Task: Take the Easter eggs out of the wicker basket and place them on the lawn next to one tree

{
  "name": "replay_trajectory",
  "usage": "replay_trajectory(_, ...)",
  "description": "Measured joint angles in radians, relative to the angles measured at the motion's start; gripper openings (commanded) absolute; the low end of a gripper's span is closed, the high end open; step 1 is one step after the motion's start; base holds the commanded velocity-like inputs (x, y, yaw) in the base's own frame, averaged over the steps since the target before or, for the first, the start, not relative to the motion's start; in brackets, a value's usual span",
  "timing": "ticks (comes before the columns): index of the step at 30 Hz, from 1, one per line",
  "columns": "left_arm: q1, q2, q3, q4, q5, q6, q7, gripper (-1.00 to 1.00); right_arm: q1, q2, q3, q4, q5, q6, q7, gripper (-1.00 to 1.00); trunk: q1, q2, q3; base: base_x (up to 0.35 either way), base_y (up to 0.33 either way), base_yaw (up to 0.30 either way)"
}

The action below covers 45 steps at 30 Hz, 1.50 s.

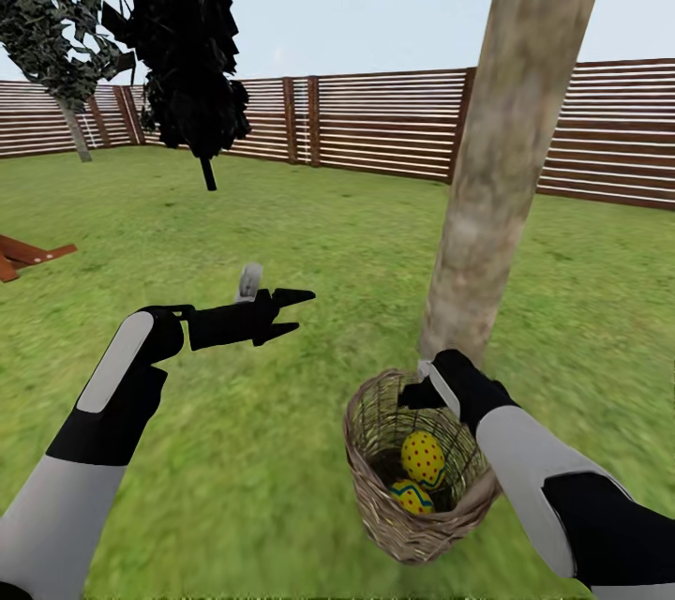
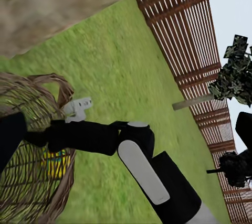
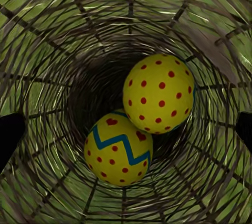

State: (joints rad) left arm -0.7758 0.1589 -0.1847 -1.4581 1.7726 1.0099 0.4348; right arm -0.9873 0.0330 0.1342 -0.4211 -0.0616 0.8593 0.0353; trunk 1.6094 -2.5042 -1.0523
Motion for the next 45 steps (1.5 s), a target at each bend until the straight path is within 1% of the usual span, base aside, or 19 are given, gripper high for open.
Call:
replay_trajectory(11, 0.000, 0.000, 0.000, 0.000, 0.000, 0.000, 0.000, 1.00, 0.003, 0.000, 0.000, 0.007, 0.000, -0.012, 0.000, 1.00, 0.005, -0.003, -0.043, 0.000, 0.000, 0.000)
replay_trajectory(12, 0.006, -0.006, 0.006, 0.006, 0.005, -0.006, -0.006, 1.00, -0.002, 0.006, -0.006, 0.012, -0.006, -0.017, -0.005, 1.00, 0.005, -0.003, -0.043, 0.000, 0.000, 0.000)
replay_trajectory(13, 0.011, 0.000, 0.011, 0.010, 0.010, -0.011, -0.011, 1.00, -0.008, 0.004, -0.007, 0.009, -0.008, -0.023, -0.011, 1.00, 0.005, -0.003, -0.043, 0.000, 0.000, 0.000)
replay_trajectory(15, 0.022, 0.002, 0.015, 0.010, 0.020, -0.013, -0.018, 1.00, -0.019, 0.004, -0.005, 0.006, -0.006, -0.017, -0.022, 1.00, 0.005, -0.003, -0.043, 0.000, 0.000, 0.000)
replay_trajectory(17, 0.034, 0.009, 0.021, 0.008, 0.025, -0.011, -0.022, 1.00, -0.031, 0.004, -0.003, -0.002, 0.000, -0.006, -0.014, 1.00, 0.005, -0.003, -0.043, 0.000, 0.000, 0.000)
replay_trajectory(19, 0.045, 0.010, 0.032, 0.008, 0.035, -0.010, -0.034, 1.00, -0.042, 0.005, -0.014, -0.013, 0.002, -0.007, -0.016, 1.00, 0.005, -0.003, -0.043, 0.000, 0.000, 0.000)
replay_trajectory(22, 0.062, 0.011, 0.049, 0.008, 0.040, -0.010, -0.050, 1.00, -0.049, 0.008, -0.030, -0.030, 0.002, -0.014, -0.033, 1.00, 0.005, -0.003, -0.043, 0.000, 0.000, 0.000)
replay_trajectory(26, 0.084, 0.012, 0.069, 0.008, 0.043, -0.008, -0.073, 1.00, -0.051, 0.031, -0.052, -0.053, 0.000, -0.036, -0.054, 1.00, 0.005, -0.003, -0.043, 0.000, 0.000, 0.000)
replay_trajectory(29, 0.088, 0.012, 0.069, 0.009, 0.044, -0.008, -0.090, 1.00, -0.051, 0.048, -0.069, -0.059, -0.011, -0.053, -0.069, 1.00, 0.005, -0.003, -0.043, 0.000, 0.000, 0.000)
replay_trajectory(33, 0.088, 0.011, 0.069, 0.009, 0.044, -0.009, -0.100, 1.00, -0.051, 0.070, -0.090, -0.040, -0.034, -0.075, -0.089, 1.00, 0.005, -0.003, -0.043, 0.000, 0.000, 0.000)
replay_trajectory(34, 0.088, 0.010, 0.069, 0.009, 0.044, -0.010, -0.100, 1.00, -0.051, 0.076, -0.260, -0.022, -0.152, -0.184, -0.352, 1.00, 0.005, -0.003, -0.043, 0.000, 0.000, 0.000)
replay_trajectory(35, 0.088, 0.010, 0.069, 0.009, 0.044, -0.010, -0.101, 1.00, -0.051, 0.076, -0.276, -0.002, -0.167, -0.192, -0.393, 1.00, 0.005, -0.003, -0.043, 0.000, 0.000, 0.000)
replay_trajectory(39, 0.088, 0.011, 0.069, 0.009, 0.044, -0.010, -0.101, 1.00, -0.046, 0.075, -0.277, 0.011, -0.171, -0.198, -0.395, 1.00, 0.005, -0.003, -0.042, 0.000, 0.000, -0.051)
replay_trajectory(45, 0.087, 0.010, 0.069, 0.010, 0.044, -0.010, -0.101, 1.00, -0.042, 0.080, -0.276, 0.012, -0.177, -0.199, -0.394, 1.00, 0.005, -0.003, -0.036, 0.000, 0.000, -0.204)
